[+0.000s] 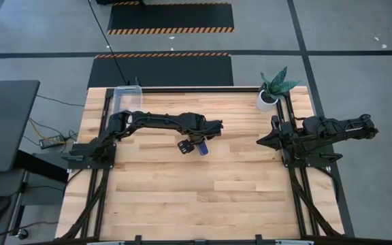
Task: Nest measuring cups in basket
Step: Put the measuring cups into the transparent bin
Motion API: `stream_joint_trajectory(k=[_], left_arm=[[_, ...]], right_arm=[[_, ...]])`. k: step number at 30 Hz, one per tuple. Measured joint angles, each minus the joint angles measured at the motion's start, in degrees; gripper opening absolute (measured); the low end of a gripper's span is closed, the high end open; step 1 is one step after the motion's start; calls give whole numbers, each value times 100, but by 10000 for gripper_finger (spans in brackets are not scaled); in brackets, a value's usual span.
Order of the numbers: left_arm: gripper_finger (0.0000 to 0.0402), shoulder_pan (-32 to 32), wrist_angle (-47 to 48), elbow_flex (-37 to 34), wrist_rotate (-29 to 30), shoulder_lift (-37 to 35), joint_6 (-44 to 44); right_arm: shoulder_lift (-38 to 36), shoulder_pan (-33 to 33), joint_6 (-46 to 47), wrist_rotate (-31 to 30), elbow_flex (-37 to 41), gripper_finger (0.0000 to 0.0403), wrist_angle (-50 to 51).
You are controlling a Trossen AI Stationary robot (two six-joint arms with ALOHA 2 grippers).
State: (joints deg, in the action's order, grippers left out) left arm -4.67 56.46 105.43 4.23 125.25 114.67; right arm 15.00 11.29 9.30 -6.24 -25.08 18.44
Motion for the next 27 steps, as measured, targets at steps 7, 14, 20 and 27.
stream_joint_trajectory(k=[7,14,20,27], left_arm=[[358,0,-203,16,1,137,-50],[358,4,-179,4,3,227,-136],[358,-7,-163,4,124,229,-168],[358,-4,-200,11,88,340,-197]], right_arm=[[0,0,0,31,-4,16,-85],[-2,-1,0,31,-4,16,-85],[-2,0,0,33,-4,16,-86],[-2,0,0,35,-4,16,-84]])
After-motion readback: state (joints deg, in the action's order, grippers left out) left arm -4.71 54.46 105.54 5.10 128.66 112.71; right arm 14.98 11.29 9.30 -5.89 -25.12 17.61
